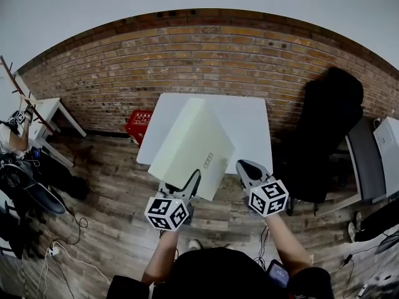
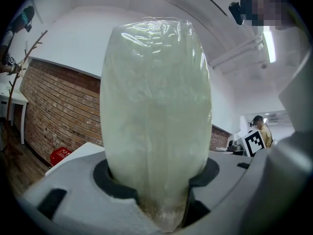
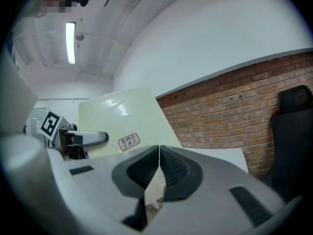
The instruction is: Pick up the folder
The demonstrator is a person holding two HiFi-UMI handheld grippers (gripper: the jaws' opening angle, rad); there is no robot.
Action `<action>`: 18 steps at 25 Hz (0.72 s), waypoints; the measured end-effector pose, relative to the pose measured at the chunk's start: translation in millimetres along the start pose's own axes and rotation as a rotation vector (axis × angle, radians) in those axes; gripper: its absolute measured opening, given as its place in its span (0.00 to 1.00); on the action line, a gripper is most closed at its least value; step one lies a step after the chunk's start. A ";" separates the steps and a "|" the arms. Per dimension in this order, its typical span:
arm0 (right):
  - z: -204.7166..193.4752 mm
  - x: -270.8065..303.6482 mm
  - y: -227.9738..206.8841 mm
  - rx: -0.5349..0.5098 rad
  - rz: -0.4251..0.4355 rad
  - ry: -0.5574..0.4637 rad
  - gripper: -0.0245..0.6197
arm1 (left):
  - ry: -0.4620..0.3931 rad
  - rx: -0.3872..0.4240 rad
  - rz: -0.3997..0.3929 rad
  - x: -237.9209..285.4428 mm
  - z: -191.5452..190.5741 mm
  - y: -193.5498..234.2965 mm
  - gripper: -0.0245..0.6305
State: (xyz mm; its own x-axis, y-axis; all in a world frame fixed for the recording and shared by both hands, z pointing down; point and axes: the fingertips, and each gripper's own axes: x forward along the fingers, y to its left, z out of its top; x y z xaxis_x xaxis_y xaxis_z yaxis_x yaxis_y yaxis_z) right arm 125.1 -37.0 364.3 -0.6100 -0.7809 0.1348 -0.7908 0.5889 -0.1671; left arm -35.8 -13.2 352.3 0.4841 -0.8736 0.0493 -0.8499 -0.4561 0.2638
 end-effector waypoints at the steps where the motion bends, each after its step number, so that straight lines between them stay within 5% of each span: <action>1: 1.8 2.3 4.9 0.000 -0.004 -0.004 0.09 | 0.002 -0.001 -0.003 -2.7 2.0 4.4 0.45; 18: 19.8 19.8 56.0 -0.015 -0.034 -0.065 0.09 | 0.002 0.018 -0.045 -31.9 18.8 36.9 0.45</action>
State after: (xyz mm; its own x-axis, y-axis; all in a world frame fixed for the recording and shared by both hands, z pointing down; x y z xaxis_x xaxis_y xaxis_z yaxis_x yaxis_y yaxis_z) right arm 69.8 -23.7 338.2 -0.5787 -0.8120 0.0761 -0.8119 0.5646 -0.1485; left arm -86.5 -5.3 342.4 0.5227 -0.8516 0.0398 -0.8306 -0.4981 0.2488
